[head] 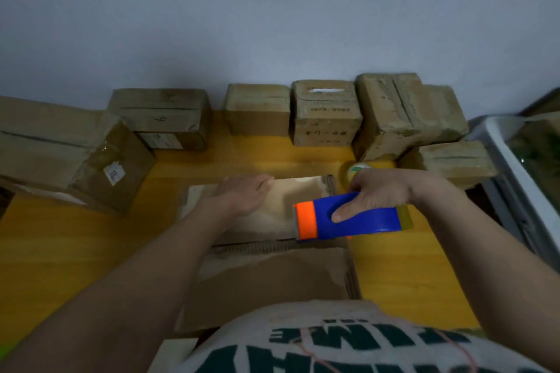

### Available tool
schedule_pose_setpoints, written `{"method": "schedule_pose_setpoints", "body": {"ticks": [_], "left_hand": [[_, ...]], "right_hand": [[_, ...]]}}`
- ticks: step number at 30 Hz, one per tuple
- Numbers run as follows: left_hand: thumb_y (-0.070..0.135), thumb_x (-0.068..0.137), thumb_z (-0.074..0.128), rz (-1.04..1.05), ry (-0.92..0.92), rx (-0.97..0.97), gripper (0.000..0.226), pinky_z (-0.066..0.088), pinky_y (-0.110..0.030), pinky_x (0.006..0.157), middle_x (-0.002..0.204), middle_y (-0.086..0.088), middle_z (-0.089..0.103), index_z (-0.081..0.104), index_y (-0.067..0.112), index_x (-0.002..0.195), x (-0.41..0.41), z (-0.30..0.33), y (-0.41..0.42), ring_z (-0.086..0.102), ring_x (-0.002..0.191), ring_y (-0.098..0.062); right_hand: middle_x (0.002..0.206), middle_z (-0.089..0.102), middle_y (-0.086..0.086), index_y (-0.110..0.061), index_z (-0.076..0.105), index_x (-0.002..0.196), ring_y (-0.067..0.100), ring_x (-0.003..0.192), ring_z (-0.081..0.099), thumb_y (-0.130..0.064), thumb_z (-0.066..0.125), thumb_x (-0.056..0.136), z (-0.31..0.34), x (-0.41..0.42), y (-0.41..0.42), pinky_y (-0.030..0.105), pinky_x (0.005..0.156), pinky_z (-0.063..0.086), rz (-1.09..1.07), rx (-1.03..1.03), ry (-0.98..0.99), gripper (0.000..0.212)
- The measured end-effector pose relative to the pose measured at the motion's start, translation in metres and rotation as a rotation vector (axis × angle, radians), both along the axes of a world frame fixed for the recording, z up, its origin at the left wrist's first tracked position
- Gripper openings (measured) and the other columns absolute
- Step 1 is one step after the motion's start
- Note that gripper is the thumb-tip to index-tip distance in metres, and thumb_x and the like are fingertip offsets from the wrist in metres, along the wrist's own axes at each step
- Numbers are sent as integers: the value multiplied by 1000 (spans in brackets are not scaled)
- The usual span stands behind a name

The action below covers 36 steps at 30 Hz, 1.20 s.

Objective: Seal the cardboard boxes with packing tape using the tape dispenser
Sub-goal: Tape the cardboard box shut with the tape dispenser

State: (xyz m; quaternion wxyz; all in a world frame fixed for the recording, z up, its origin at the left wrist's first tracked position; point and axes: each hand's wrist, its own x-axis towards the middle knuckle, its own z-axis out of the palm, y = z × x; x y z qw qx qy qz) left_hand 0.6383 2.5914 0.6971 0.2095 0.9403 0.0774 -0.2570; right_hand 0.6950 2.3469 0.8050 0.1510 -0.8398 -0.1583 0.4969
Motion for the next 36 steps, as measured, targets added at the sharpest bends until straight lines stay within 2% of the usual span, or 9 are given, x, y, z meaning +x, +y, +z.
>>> {"method": "schedule_pose_setpoints", "body": {"ticks": [2,8,11,17,20,22,25,28,36], "left_hand": [[50,102,17,-37,-8,90,44,21,-45,108,147,-1,41,42,37,137,-3,4,-3,34,133,-30],[46,102,22,13,-103,101,37,22,-40,105,133,-3,47,46,34,128,-11,0,-9,37,125,-24],[45,102,23,37,-175,120,35,23,-38,100,125,-1,50,48,34,123,-14,-6,-11,40,118,-22],[40,101,28,103,-340,115,32,21,-38,102,120,3,54,53,26,115,-17,-14,-20,43,112,-19],[41,101,27,83,-297,139,36,19,-41,108,129,1,51,48,32,130,-18,-14,-19,40,118,-22],[43,101,25,62,-251,190,39,11,-47,115,135,-3,46,40,39,137,-18,-11,-26,36,124,-26],[42,100,27,100,-287,202,41,0,-50,119,138,-5,44,42,28,136,-17,-5,-51,33,131,-26],[42,100,27,136,-374,162,47,1,-47,121,142,-6,41,39,16,138,-19,-9,-70,29,137,-22],[42,100,25,128,-379,220,56,-4,-45,121,153,-8,30,27,13,148,-23,-15,-72,18,144,-24]], "right_hand": [[69,72,-4,-16,65,89,11,63,70,-50,78,71,1,5,5,23,55,52,5,-11,29,41],[81,73,-1,-18,65,94,15,74,70,-60,76,67,-6,16,-11,25,62,54,55,-115,24,51],[87,74,2,-15,67,99,18,80,71,-59,78,62,-9,21,-29,31,73,58,34,-122,59,59],[86,75,1,-13,69,99,18,82,72,-61,81,57,-13,29,-44,29,73,57,6,-102,124,65],[89,74,1,-15,68,98,18,85,70,-64,81,54,-21,32,-46,29,75,56,10,-134,124,67],[89,74,0,-16,68,98,18,85,70,-66,81,51,-25,33,-46,29,73,55,11,-129,117,70],[88,75,0,-15,68,100,19,84,71,-62,81,57,-28,37,-45,30,72,56,-9,-113,127,65],[92,74,2,-16,65,102,19,86,71,-61,80,59,-31,40,-42,31,75,57,-28,-115,101,64],[81,74,0,-13,66,96,17,76,71,-60,78,52,-37,36,-52,27,65,53,-43,-93,147,66]]}}
